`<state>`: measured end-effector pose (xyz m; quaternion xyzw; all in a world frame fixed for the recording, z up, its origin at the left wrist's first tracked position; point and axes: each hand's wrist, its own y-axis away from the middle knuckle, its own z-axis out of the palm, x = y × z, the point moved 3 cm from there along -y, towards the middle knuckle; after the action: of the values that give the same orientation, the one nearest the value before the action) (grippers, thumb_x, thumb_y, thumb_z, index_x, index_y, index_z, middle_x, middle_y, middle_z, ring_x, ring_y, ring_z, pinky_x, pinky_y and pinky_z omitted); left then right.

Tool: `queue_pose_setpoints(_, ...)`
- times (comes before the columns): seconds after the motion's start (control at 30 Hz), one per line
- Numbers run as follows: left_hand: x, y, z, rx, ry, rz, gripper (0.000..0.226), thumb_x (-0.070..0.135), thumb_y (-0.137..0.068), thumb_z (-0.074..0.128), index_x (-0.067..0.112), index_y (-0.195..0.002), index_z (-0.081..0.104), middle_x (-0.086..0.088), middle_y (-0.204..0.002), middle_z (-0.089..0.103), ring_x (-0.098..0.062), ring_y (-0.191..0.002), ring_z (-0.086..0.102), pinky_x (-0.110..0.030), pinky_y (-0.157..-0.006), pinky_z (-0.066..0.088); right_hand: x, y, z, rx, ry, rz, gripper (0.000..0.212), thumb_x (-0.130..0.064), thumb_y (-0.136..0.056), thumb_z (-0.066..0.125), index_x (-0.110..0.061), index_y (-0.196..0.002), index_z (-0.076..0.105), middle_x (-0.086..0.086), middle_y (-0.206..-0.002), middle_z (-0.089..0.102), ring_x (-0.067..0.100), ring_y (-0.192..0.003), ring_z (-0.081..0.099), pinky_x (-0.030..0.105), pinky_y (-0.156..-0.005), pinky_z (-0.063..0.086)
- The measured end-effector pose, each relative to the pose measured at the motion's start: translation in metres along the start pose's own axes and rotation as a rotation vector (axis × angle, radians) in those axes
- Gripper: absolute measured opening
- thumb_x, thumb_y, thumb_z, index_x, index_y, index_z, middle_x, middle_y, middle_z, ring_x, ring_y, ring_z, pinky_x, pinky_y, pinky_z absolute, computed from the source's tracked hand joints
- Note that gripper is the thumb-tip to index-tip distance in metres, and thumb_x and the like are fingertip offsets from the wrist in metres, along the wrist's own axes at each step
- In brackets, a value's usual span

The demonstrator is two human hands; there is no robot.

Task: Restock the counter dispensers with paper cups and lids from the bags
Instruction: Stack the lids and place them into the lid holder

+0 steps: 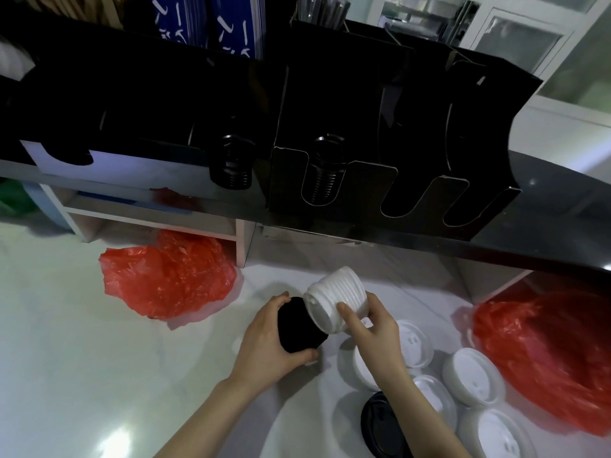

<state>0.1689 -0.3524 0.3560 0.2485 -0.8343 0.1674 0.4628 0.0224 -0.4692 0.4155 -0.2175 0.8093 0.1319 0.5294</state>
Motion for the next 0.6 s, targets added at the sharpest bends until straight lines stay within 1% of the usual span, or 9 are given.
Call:
queue_pose_setpoints(0.1,0.001,0.001,-0.009,-0.014,-0.004,0.023,0.107,0.056,-0.048,0.083,0.031,-0.139,0.034,0.016,-0.147,0.031,-0.007,-0.135,0.031,-0.029,-0.11,0.032,-0.009,0.004,0.003,-0.039,-0.026,-0.023,0.04,-0.041,-0.086,0.067,-0.005,-0.078,0.051,0.015,-0.074,0.052,0.026,-0.067,0.051,0.028,-0.058,0.043)
queue_pose_setpoints(0.17,0.006,0.001,-0.014,-0.036,-0.018,0.033,0.105,0.057,-0.051,0.08,0.033,-0.142,0.033,0.018,-0.151,0.025,-0.005,-0.142,0.018,-0.031,-0.115,0.025,-0.017,0.008,0.009,-0.063,-0.05,-0.04,0.027,-0.034,-0.088,0.068,-0.01,-0.081,0.058,0.015,-0.078,0.057,0.021,-0.07,0.054,0.023,-0.062,0.044)
queue_pose_setpoints(0.2,0.007,0.001,-0.017,-0.039,-0.02,0.034,0.104,0.062,-0.054,0.075,0.032,-0.144,0.032,0.02,-0.149,0.023,-0.001,-0.141,0.013,-0.03,-0.116,0.021,-0.02,0.01,0.011,-0.065,-0.052,-0.042,0.019,-0.029,-0.088,0.068,-0.013,-0.081,0.06,0.013,-0.076,0.058,0.014,-0.068,0.053,0.019,-0.062,0.043)
queue_pose_setpoints(0.27,0.011,-0.001,-0.021,-0.026,-0.021,0.038,0.101,0.071,-0.061,0.061,0.028,-0.148,0.031,0.022,-0.148,0.024,0.004,-0.139,0.007,-0.029,-0.119,0.016,-0.027,0.015,0.016,-0.068,-0.034,-0.052,0.015,-0.024,-0.088,0.068,-0.016,-0.078,0.06,0.002,-0.069,0.056,0.003,-0.063,0.05,0.015,-0.06,0.041)
queue_pose_setpoints(0.3,0.012,-0.001,-0.022,-0.017,-0.013,0.036,0.097,0.07,-0.066,0.059,0.026,-0.148,0.032,0.021,-0.147,0.026,0.005,-0.139,0.006,-0.028,-0.119,0.014,-0.029,0.017,0.018,-0.074,-0.034,-0.057,0.014,-0.023,-0.088,0.068,-0.017,-0.078,0.06,-0.003,-0.068,0.056,0.001,-0.062,0.05,0.014,-0.06,0.042)
queue_pose_setpoints(0.33,0.016,-0.002,-0.025,-0.005,0.006,0.039,0.091,0.065,-0.072,0.062,0.025,-0.148,0.033,0.021,-0.146,0.027,0.006,-0.139,0.007,-0.026,-0.118,0.013,-0.031,0.02,0.019,-0.079,-0.047,-0.062,0.012,-0.023,-0.088,0.068,-0.018,-0.08,0.061,-0.005,-0.069,0.057,0.0,-0.064,0.052,0.015,-0.062,0.044)
queue_pose_setpoints(0.43,0.031,-0.003,-0.034,0.021,0.072,0.057,0.07,0.043,-0.083,0.071,0.029,-0.143,0.039,0.024,-0.14,0.03,0.006,-0.136,0.018,-0.022,-0.112,0.018,-0.04,0.024,0.016,-0.07,-0.141,-0.068,0.008,-0.024,-0.089,0.067,-0.017,-0.092,0.065,-0.003,-0.079,0.065,0.005,-0.074,0.06,0.021,-0.066,0.048)
queue_pose_setpoints(0.53,0.049,-0.009,-0.049,-0.036,0.247,0.038,0.058,0.033,-0.082,0.075,0.031,-0.134,0.048,0.025,-0.134,0.047,0.003,-0.127,0.04,-0.025,-0.109,0.032,-0.056,0.024,0.007,-0.061,-0.233,-0.065,0.025,-0.042,-0.081,0.068,-0.022,-0.096,0.066,0.004,-0.083,0.064,0.015,-0.08,0.062,0.026,-0.069,0.052)
queue_pose_setpoints(0.6,0.063,-0.016,-0.062,-0.075,0.421,0.043,0.043,0.024,-0.084,0.074,0.028,-0.123,0.057,0.02,-0.122,0.063,0.0,-0.119,0.055,-0.032,-0.107,0.043,-0.069,0.023,-0.002,-0.047,-0.282,-0.061,0.034,-0.049,-0.074,0.067,-0.025,-0.099,0.066,0.001,-0.088,0.067,0.019,-0.085,0.065,0.033,-0.07,0.056)
